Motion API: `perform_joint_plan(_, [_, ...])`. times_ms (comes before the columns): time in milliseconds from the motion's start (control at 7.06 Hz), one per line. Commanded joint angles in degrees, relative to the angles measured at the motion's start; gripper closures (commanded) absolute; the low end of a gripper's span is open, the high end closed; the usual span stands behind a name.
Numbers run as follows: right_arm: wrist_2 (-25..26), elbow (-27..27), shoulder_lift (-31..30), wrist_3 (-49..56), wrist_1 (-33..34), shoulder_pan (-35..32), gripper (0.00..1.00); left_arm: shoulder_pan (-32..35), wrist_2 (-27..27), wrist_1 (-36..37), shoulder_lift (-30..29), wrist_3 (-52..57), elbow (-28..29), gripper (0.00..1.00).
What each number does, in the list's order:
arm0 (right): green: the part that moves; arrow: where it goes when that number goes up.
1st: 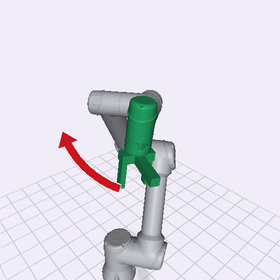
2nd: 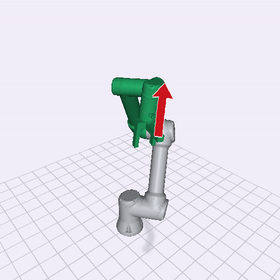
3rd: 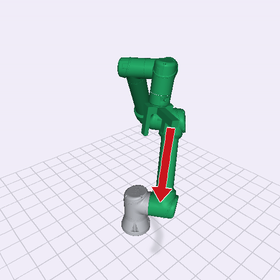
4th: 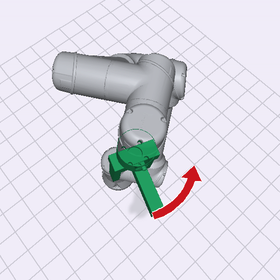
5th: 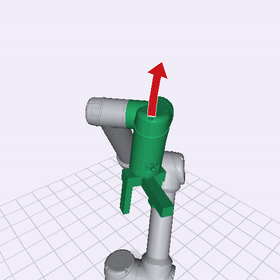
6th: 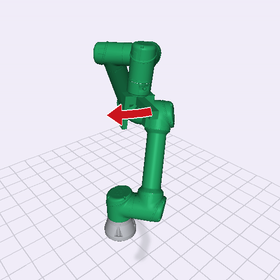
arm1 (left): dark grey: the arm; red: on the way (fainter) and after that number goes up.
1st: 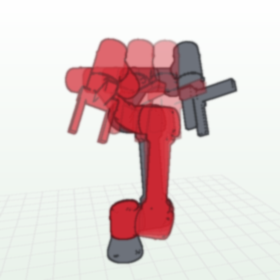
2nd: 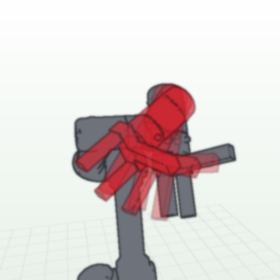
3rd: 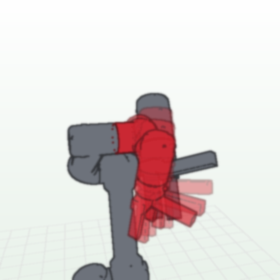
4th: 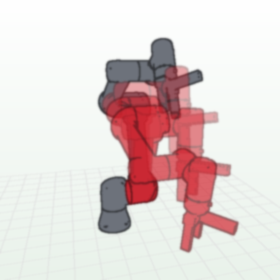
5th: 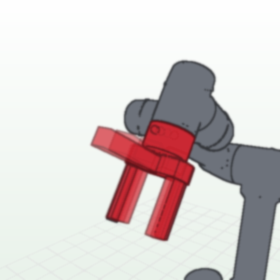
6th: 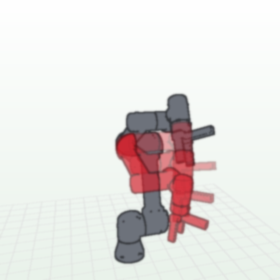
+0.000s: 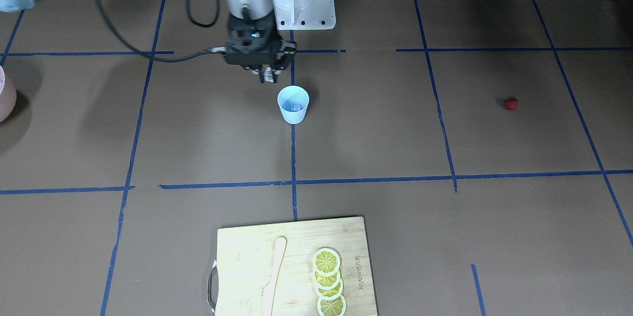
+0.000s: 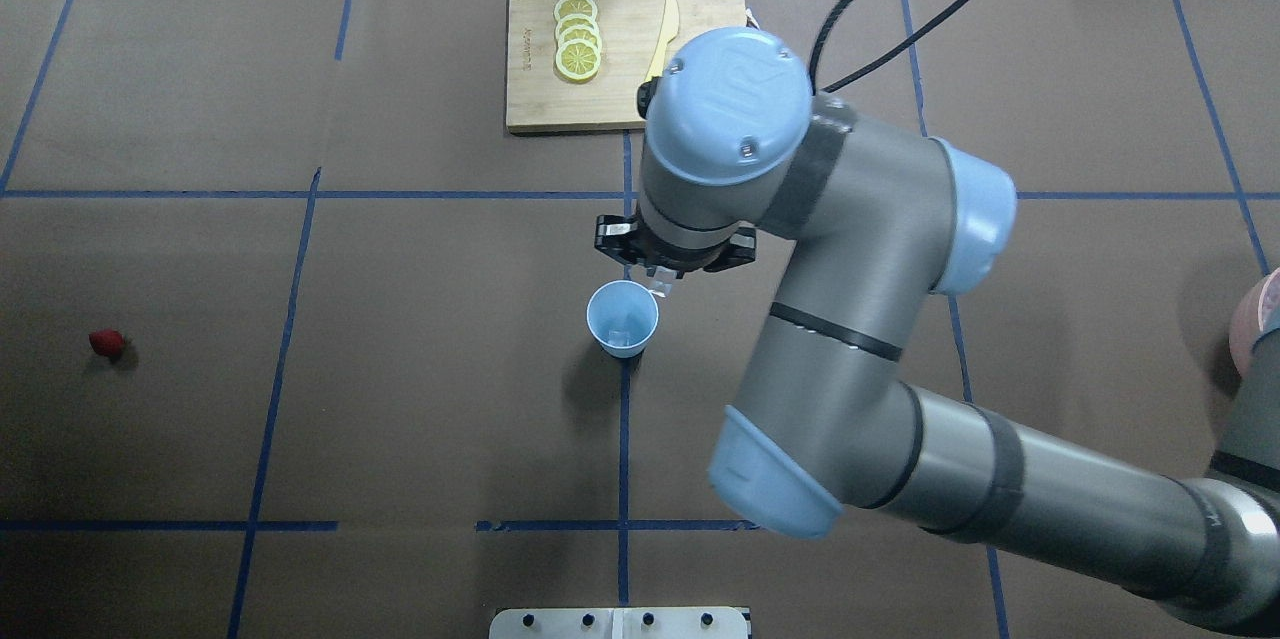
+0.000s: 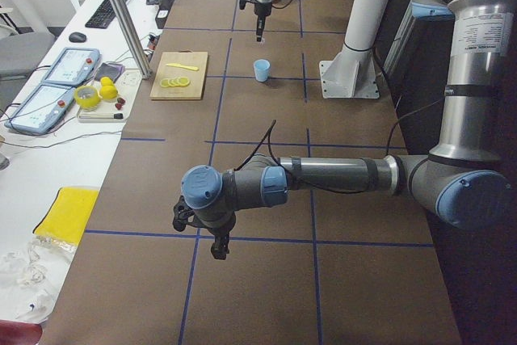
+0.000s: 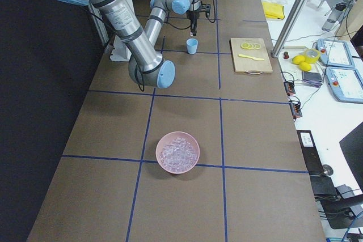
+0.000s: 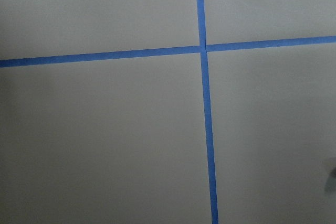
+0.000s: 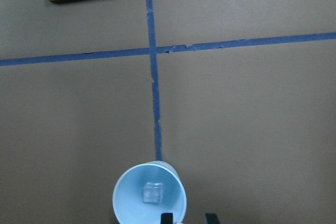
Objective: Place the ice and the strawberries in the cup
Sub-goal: 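Carry the ice cube with the right gripper over the cup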
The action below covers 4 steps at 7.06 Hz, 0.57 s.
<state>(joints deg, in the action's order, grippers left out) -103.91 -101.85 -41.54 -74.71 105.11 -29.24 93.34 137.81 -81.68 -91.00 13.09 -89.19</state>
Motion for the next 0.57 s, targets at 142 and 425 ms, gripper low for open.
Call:
perform_joint_plan(142, [4.5,8.5,4.6,-2.0,-0.4,3.3,1.0,0.0,0.0,0.0,0.1,0.0,0.1,0.0])
perform_joint_plan(425, [6.1,8.7,3.9,-1.5,-0.3,3.6,1.0,0.0,0.0,0.0,0.1,0.0,0.1,0.0])
